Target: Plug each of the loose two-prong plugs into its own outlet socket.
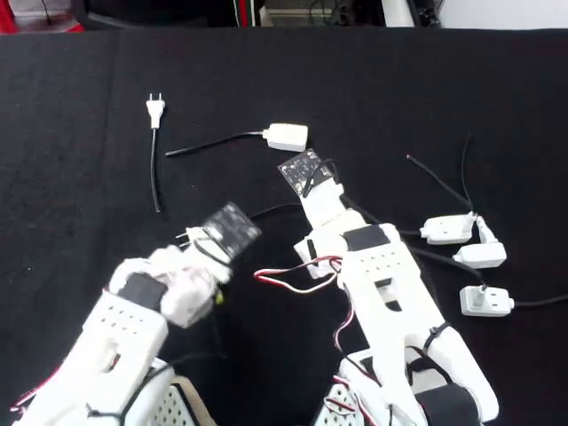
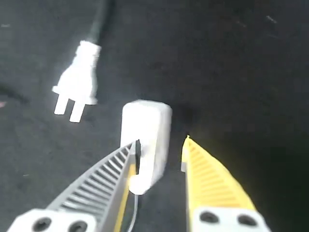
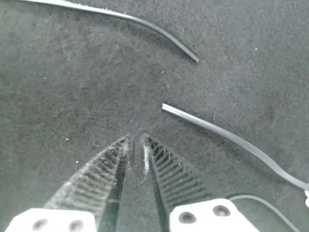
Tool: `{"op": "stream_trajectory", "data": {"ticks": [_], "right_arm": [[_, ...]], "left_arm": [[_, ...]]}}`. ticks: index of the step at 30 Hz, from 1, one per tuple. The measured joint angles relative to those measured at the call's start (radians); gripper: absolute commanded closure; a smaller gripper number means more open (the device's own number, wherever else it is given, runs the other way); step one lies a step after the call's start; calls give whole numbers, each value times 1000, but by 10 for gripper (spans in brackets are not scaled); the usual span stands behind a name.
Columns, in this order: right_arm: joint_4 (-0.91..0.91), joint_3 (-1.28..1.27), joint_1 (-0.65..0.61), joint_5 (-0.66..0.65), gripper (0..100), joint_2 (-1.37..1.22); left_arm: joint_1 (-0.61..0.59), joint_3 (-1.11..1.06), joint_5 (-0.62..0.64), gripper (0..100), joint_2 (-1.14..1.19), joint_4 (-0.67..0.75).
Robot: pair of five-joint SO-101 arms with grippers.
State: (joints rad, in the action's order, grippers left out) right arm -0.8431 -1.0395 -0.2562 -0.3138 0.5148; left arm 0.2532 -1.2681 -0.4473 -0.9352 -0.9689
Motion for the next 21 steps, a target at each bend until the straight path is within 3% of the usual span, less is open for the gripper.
{"op": "stream_trajectory", "data": {"ticks": [4,11,19,21], "right_arm": [[0,0,0,0,966,0],[0,0,0,0,966,0],[0,0,0,0,966,0],[0,0,0,0,966,0]], "left_arm": [[-75,52,0,845,192,69],[-77,262,2,845,485,21],[-80,334,0,836,358,-103],[-80,334,-5,789,285,-143]]}}
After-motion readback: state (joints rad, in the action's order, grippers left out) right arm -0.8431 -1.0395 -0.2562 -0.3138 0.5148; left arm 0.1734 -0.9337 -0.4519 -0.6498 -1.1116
